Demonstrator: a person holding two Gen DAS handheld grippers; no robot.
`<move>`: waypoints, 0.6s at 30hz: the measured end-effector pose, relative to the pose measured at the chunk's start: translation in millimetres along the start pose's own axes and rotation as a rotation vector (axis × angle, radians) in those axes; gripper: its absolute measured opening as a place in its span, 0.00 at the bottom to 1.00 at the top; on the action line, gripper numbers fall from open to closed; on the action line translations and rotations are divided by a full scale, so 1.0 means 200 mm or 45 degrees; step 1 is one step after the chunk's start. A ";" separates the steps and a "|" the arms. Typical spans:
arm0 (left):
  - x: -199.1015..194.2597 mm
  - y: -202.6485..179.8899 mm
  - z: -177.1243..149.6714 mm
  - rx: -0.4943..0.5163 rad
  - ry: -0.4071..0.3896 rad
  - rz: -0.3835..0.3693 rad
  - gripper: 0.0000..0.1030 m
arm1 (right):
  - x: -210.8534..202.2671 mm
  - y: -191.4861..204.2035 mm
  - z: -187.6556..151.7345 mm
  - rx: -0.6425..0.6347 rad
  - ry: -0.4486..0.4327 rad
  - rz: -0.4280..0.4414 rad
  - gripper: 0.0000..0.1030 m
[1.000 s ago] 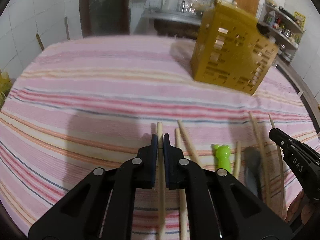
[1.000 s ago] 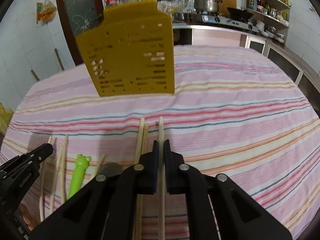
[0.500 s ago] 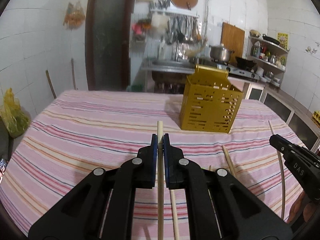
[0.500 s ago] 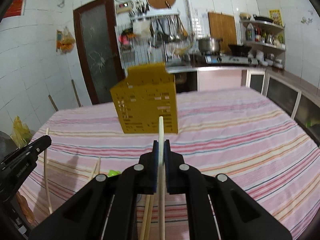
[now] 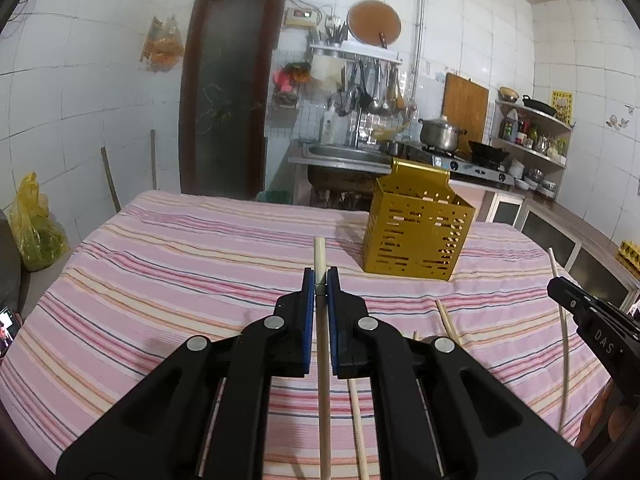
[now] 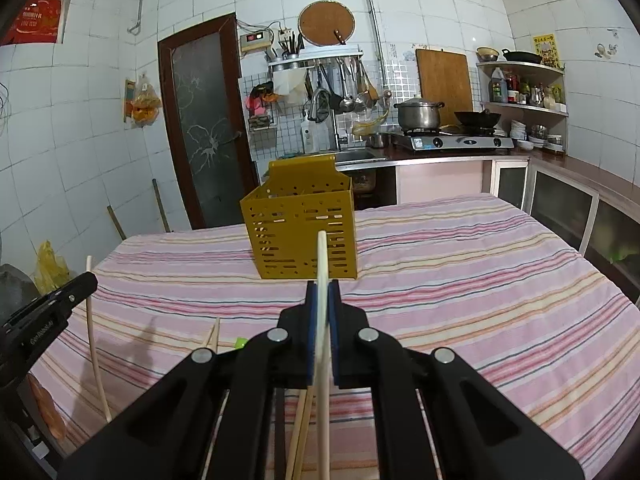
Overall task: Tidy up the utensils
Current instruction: 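Lift the held chopsticks with both tools and carry them over the yellow caddy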
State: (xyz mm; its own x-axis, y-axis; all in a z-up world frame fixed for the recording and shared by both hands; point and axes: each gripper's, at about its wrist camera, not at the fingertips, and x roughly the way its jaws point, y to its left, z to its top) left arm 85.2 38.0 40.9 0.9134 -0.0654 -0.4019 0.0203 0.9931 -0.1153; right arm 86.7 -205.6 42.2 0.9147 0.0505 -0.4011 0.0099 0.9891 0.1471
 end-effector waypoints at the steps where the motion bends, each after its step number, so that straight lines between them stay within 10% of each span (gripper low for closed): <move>1: -0.01 0.00 0.00 0.001 -0.004 -0.001 0.05 | -0.01 0.00 0.00 0.001 -0.003 0.003 0.06; 18: -0.17 -0.05 0.08 0.033 -0.134 -0.046 0.04 | -0.19 0.05 0.10 -0.080 -0.204 -0.019 0.06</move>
State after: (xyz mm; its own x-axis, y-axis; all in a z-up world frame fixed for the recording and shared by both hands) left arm 61.4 31.5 70.8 0.9494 -0.0924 -0.3002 0.0638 0.9926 -0.1037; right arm 59.8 -200.2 77.8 0.9673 0.0179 -0.2530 0.0033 0.9965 0.0830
